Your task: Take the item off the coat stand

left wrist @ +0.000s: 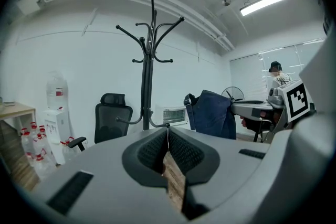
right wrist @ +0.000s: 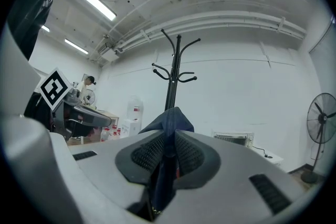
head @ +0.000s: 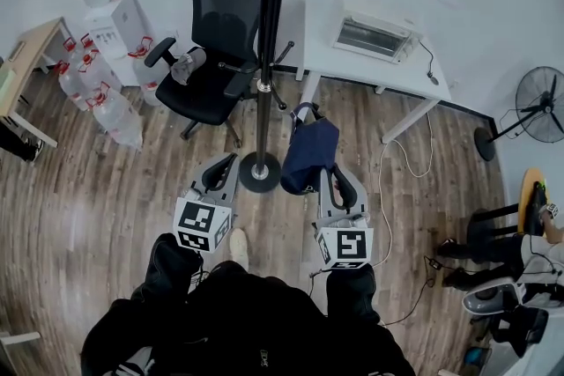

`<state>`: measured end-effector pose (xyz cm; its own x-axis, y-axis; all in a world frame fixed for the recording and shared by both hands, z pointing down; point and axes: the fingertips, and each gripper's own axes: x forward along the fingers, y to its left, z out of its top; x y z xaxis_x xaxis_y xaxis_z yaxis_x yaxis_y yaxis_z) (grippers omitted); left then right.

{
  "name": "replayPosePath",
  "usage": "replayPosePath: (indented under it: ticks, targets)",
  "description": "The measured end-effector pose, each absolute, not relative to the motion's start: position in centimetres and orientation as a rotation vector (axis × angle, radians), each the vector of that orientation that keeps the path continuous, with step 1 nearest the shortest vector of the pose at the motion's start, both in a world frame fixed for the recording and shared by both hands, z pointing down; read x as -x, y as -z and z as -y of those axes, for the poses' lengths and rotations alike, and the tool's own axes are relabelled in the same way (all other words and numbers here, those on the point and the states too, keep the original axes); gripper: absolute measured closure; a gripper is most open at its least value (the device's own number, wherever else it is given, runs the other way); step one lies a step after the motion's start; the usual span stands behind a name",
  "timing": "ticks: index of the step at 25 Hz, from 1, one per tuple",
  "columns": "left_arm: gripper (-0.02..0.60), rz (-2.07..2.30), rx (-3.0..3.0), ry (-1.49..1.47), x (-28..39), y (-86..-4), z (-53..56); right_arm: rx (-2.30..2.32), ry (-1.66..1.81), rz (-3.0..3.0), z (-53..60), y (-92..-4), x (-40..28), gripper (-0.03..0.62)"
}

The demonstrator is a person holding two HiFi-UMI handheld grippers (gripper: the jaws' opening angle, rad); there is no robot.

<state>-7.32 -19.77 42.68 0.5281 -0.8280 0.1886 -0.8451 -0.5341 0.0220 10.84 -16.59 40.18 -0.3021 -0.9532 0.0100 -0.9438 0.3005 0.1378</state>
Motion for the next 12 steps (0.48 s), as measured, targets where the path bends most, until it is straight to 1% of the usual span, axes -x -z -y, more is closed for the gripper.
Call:
replayPosePath:
  ticks: [12]
  targets:
    - [0.558,1.548,-2.61,-0.227,6.2,-42.8,12.9,-1.738,0.156,2.499,10.7,-41.6,-13.2,0.519]
